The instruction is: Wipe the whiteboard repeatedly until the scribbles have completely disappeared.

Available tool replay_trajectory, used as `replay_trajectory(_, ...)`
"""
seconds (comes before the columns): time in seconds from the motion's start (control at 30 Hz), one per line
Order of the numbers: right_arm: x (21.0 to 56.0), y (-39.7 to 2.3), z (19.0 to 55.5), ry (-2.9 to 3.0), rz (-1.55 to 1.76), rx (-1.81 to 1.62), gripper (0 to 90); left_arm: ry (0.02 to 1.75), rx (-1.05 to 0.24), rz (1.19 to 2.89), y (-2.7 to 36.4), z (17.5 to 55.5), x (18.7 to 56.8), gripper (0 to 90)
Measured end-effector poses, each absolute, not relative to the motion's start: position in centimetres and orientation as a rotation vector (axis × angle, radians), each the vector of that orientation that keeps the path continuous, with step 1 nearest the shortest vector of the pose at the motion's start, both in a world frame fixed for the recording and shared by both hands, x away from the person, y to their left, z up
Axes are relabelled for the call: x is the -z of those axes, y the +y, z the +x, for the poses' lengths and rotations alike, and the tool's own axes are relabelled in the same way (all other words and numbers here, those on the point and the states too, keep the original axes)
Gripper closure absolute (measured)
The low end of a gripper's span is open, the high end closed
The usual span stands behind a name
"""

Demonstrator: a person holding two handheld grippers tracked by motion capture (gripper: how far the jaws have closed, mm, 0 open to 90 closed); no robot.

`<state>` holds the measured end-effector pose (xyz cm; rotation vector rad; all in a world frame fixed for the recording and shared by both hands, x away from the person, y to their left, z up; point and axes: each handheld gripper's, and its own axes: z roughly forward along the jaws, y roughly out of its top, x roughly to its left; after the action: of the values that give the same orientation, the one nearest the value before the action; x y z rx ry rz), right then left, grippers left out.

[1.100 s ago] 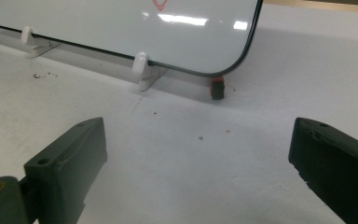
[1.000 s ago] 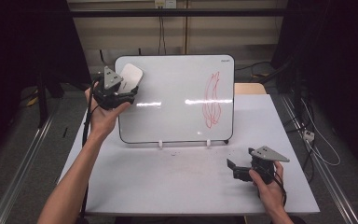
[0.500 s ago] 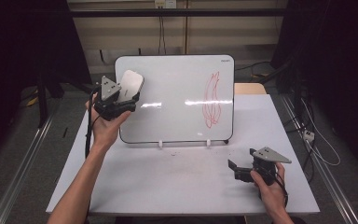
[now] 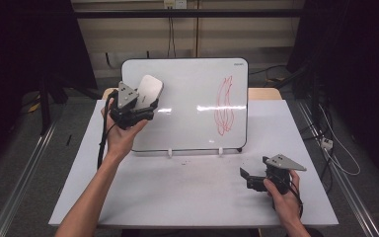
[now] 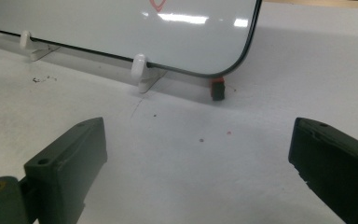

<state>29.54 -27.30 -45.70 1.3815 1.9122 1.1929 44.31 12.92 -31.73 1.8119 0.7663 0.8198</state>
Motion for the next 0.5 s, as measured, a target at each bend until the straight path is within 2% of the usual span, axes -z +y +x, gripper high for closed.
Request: replay_trajectory(0.5,45.7,-27.7,29.2,1.915,1.366,-1.195,4.2,0.679,-0.824,1.823,8.6,44.4,30.8,31.2)
